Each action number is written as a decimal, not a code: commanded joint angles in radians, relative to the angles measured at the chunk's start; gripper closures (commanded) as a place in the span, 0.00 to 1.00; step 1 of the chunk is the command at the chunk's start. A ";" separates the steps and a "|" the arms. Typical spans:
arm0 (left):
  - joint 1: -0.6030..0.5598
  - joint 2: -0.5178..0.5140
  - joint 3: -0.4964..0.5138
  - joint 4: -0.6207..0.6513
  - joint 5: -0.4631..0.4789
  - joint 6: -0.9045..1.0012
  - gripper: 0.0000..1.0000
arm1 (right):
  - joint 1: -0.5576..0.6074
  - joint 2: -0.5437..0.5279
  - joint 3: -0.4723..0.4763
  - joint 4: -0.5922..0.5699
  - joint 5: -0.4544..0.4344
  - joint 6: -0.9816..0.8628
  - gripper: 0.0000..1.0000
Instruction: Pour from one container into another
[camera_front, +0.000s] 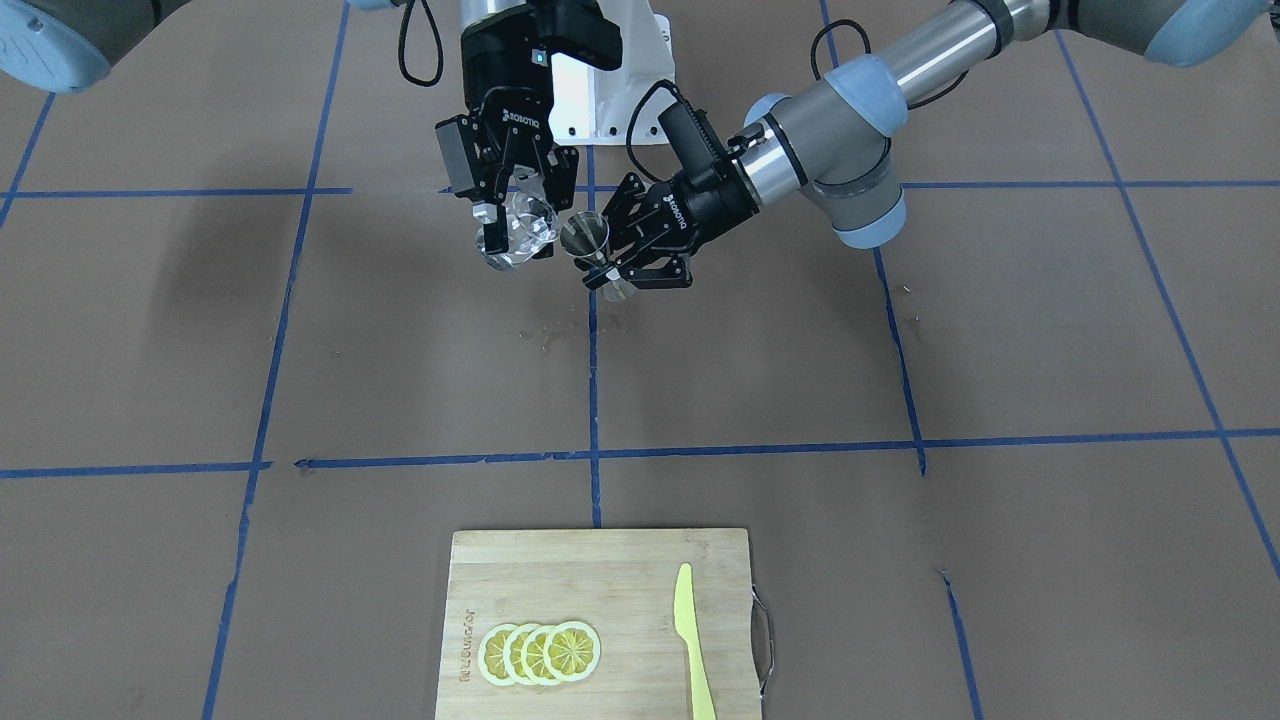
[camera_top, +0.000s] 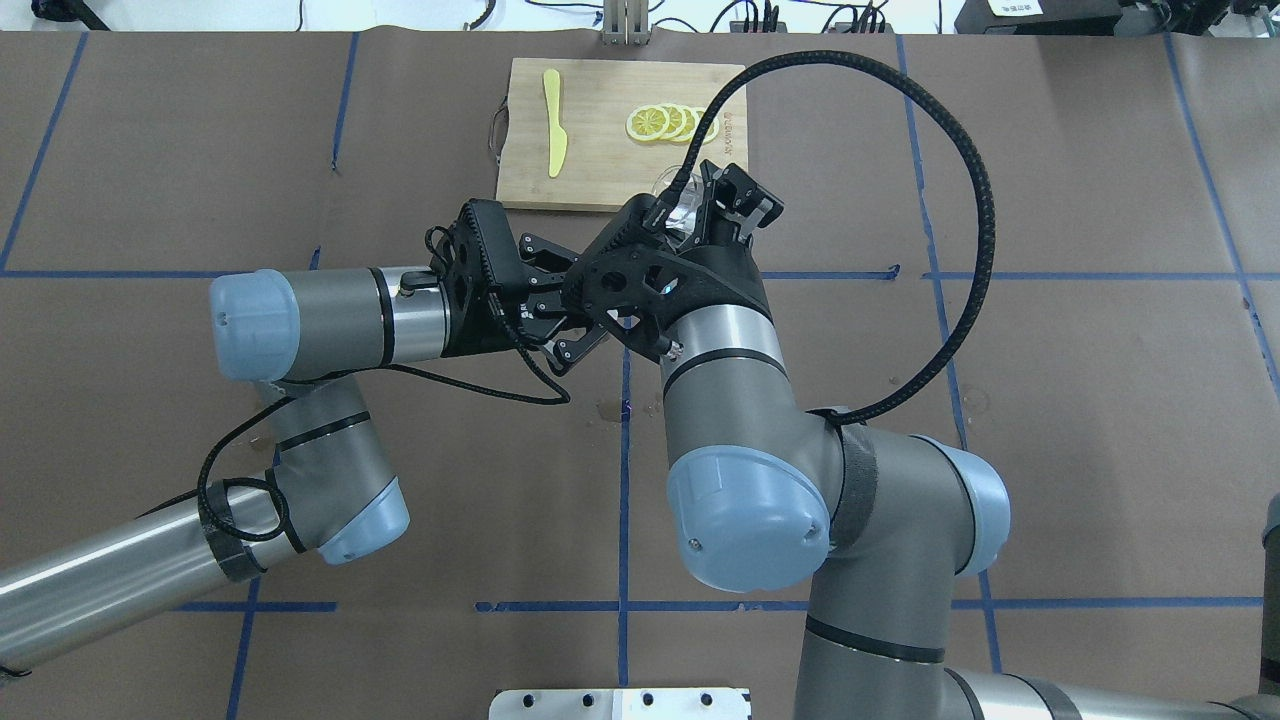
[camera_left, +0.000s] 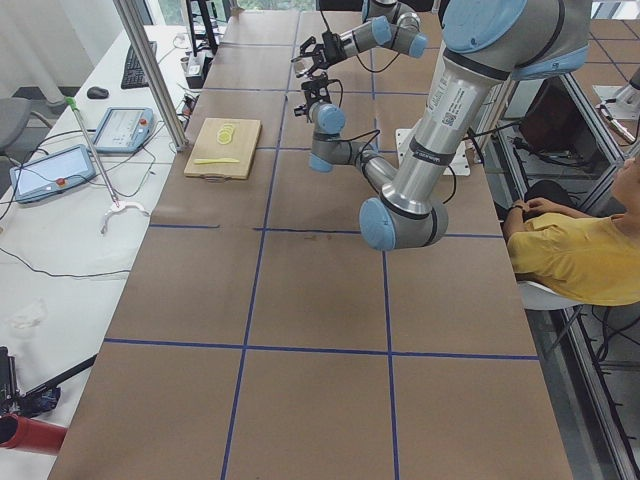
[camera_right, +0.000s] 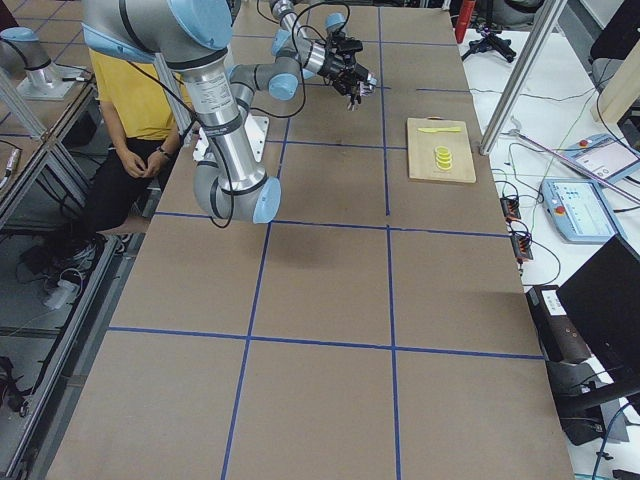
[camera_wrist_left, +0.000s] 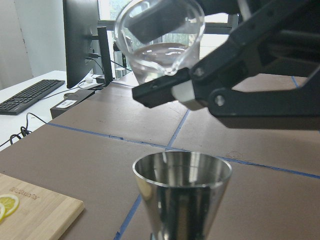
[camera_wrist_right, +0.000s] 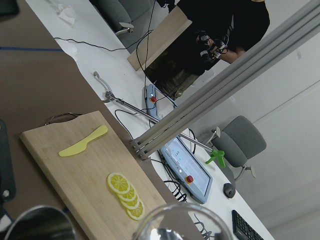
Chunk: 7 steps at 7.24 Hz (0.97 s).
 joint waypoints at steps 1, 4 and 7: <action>0.000 -0.001 0.000 0.000 0.000 0.000 1.00 | -0.007 0.000 0.000 -0.002 -0.016 -0.027 1.00; 0.000 -0.003 0.000 0.001 0.000 0.000 1.00 | -0.018 0.001 -0.001 -0.002 -0.028 -0.030 1.00; 0.002 -0.006 0.000 0.000 0.000 0.000 1.00 | -0.033 0.026 -0.001 -0.073 -0.086 -0.051 1.00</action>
